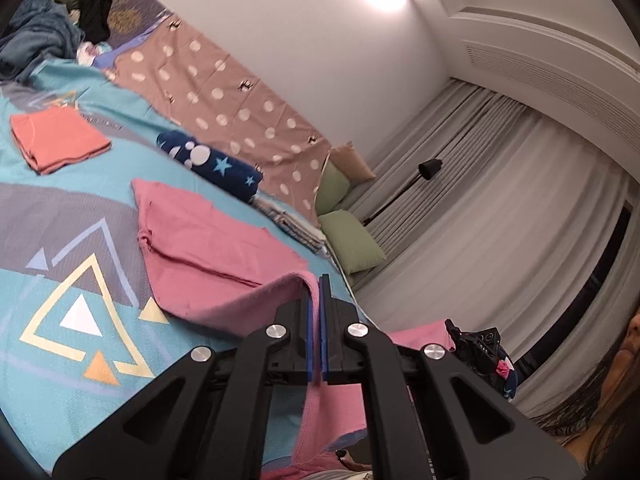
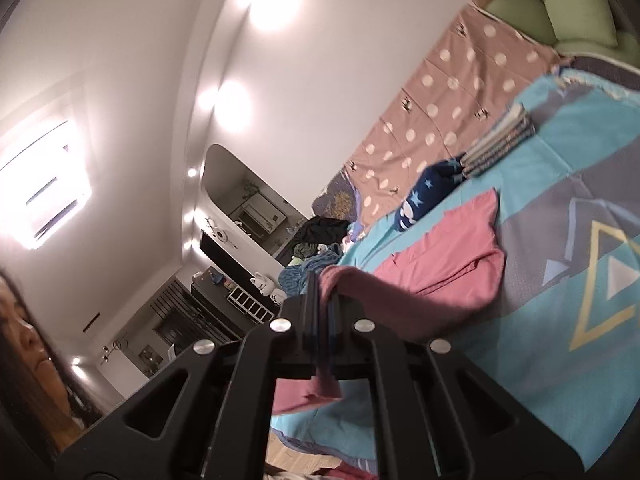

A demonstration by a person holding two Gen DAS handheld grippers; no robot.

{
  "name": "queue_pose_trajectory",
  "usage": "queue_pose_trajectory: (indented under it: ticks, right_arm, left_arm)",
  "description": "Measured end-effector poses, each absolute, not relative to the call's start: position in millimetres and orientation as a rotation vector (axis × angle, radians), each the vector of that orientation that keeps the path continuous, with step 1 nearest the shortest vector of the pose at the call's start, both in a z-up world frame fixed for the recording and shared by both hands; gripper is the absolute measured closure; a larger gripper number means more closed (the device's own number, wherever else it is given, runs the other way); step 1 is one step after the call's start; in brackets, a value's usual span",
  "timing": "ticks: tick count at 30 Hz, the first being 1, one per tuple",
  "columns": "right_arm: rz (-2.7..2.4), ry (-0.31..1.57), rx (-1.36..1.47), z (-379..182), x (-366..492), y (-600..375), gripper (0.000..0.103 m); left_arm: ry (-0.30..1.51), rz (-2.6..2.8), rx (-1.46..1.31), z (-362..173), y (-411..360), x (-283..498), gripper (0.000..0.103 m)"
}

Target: Fold small clothes

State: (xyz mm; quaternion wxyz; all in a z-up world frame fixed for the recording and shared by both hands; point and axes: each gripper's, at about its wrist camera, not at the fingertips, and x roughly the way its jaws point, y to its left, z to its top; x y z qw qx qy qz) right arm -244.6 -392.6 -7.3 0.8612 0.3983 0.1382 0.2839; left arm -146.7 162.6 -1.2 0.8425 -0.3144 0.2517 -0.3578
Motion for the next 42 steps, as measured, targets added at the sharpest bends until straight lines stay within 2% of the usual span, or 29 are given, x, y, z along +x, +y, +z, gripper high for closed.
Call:
queue_pose_trajectory:
  ticks: [10,16,20,23,25,29,33,34,37,42]
  right_arm:
    - [0.58,0.321,0.814,13.8,-160.3,-391.1,0.097]
    - [0.501,0.37,0.789,26.6,-92.9,-397.1,0.097]
    - [0.435,0.442,0.787,19.3,-37.8,-399.2,0.097]
    - [0.329,0.555,0.726,-7.6,17.5,-394.8,0.096]
    - [0.263,0.634,0.707,-30.4,39.0,-394.4,0.096]
    - [0.229,0.732,0.784,-77.2,54.6,-402.4,0.096]
    - [0.213,0.763,0.799,-95.2,49.4,-406.4,0.095]
    - [0.217,0.765,0.796,-96.1,46.8,-405.8,0.093]
    - [0.228,0.775,0.773,-96.1,40.0,-401.8,0.079]
    - [0.236,0.796,0.73,-94.4,27.9,-393.6,0.077]
  left_arm:
    - [0.547,-0.732,-0.681,9.1,156.5,-76.8,0.101]
    - [0.541,-0.694,-0.703,20.1,155.8,-3.6,0.101]
    - [0.557,-0.635,-0.748,16.3,161.2,48.8,0.101]
    - [0.605,-0.572,-0.758,1.1,159.6,80.1,0.101]
    - [0.675,-0.566,-0.76,-16.5,151.7,91.1,0.095]
    - [0.799,-0.564,-0.657,-45.7,132.1,83.7,0.071]
    - [0.911,-0.56,-0.609,-72.4,125.1,67.7,0.064]
    - [0.925,-0.562,-0.596,-75.9,123.5,62.1,0.062]
    - [0.947,-0.581,-0.522,-80.7,115.0,52.7,0.062]
    - [0.977,-0.559,-0.416,-92.8,99.7,53.8,0.065]
